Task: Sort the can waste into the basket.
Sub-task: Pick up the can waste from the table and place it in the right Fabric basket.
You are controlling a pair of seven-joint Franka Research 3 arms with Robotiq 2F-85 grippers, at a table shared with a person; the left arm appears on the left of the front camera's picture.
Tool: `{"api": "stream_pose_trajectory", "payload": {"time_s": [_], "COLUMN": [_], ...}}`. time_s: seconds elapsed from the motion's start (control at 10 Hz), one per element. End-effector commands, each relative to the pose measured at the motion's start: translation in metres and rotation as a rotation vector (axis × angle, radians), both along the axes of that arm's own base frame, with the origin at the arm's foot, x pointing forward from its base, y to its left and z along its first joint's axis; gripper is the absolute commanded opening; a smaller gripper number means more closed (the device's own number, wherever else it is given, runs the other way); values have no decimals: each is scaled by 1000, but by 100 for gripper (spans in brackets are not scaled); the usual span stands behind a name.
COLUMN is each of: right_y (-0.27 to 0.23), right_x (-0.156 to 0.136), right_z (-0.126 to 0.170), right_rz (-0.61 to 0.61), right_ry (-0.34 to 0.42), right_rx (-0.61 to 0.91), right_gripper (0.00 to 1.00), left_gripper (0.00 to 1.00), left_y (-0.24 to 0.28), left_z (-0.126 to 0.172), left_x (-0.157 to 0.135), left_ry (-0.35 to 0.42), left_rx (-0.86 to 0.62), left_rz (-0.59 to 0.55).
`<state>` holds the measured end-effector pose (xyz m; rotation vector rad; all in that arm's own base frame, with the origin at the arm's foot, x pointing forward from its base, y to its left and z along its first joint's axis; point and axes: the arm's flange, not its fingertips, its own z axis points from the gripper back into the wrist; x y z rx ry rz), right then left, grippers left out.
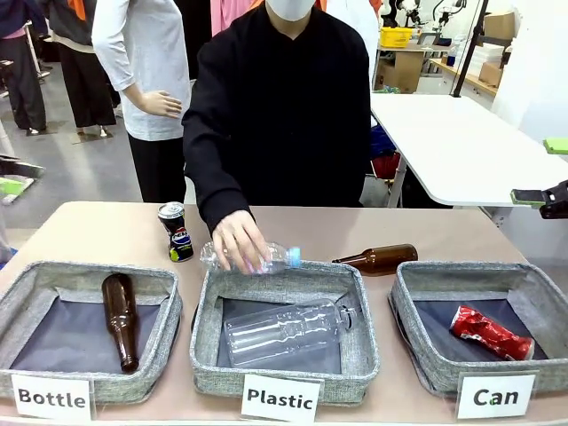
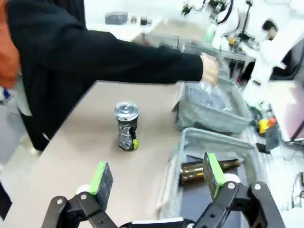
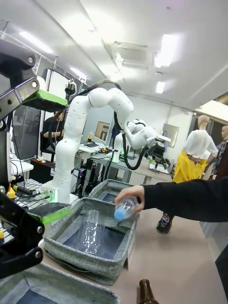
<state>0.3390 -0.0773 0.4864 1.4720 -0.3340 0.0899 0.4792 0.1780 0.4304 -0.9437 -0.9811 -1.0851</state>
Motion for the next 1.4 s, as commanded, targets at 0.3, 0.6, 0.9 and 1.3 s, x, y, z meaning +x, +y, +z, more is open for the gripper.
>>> {"api": "stream_pose_trajectory", "payload": {"time_s": [0.3,0.6,0.9,1.3], "right_y": [-3,-3,-3,-3], "right_x": [1,1,1,1], "right_z": [2,2,2,2], "right_rz": [10,10,10,10], "right_ry": [-17,-17,-17,-17], "right_rx": [-7,-7,-7,-7], "right_gripper": [100,100,100,100], "left_gripper": [100,100,100,100], "left_y": [18,4,-59,-114], "left_z": [-25,-28,-45,-61], "left_x": [-17,-13,12,37], "left_ry": [-76,-64,-50,-73], "left_rx": [-77,-46,70,135], "left_rz": [129,134,162,206]}}
